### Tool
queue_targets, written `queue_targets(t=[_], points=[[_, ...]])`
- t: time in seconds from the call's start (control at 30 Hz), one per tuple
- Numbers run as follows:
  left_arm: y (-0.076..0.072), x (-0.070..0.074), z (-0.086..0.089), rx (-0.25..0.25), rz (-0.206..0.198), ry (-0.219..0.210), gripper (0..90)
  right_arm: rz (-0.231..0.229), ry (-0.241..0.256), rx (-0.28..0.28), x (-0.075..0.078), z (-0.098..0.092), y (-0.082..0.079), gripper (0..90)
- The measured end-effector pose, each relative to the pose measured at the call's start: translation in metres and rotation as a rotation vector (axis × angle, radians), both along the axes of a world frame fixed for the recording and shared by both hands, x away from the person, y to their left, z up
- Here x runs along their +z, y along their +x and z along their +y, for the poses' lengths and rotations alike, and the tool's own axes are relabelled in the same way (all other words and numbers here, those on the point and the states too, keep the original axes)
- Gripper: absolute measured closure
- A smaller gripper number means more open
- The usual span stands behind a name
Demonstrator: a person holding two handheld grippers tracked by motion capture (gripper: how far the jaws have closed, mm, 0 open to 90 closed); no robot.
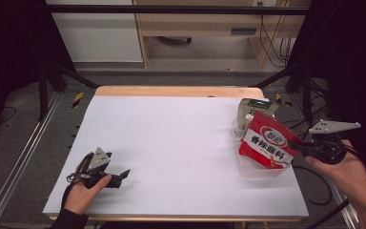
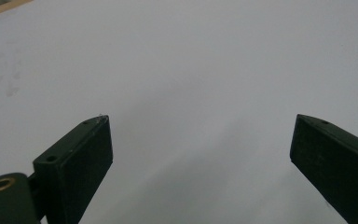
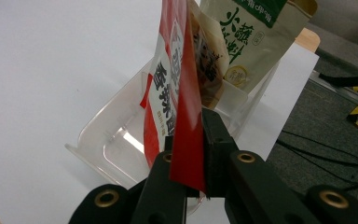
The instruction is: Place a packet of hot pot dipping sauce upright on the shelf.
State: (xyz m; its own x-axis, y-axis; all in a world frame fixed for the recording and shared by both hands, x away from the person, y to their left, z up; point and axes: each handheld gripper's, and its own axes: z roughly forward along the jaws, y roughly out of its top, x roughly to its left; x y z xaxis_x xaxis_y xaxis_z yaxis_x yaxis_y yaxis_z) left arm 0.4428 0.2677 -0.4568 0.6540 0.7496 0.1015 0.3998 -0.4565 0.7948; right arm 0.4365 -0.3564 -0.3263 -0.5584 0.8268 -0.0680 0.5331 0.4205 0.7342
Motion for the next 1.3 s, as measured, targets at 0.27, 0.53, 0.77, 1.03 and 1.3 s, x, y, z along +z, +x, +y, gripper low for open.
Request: queue_targets(t=[0.27,0.53,0.77,1.03,1.3], points=[[0.0,0.0,0.0,0.0,0.001,0.0,5.6,-0.019,-0.006,0.021,-0.001,0.005,0.001,69.5],[0.0,0.0,0.0,0.0,0.002,-0.004,5.6,-0.086,0.007,-0.001,0.006,0.011,0.005,36.6],[0.0,-0.001,-0.001,-0.002,0.006,0.001,5.4,-0.15,0.01,-0.023,0.023,0.014,0.006,21.2],[0.0,-0.001,0.0,-0.004,0.008,0.002,5.4,-0.211,0.023,-0.024,0.051,0.023,0.002,16.5],[0.0,-0.001,0.0,-0.002,0.008,0.0,5.4,-0.274,0.035,-0.002,0.078,0.05,-0.006,10.1]])
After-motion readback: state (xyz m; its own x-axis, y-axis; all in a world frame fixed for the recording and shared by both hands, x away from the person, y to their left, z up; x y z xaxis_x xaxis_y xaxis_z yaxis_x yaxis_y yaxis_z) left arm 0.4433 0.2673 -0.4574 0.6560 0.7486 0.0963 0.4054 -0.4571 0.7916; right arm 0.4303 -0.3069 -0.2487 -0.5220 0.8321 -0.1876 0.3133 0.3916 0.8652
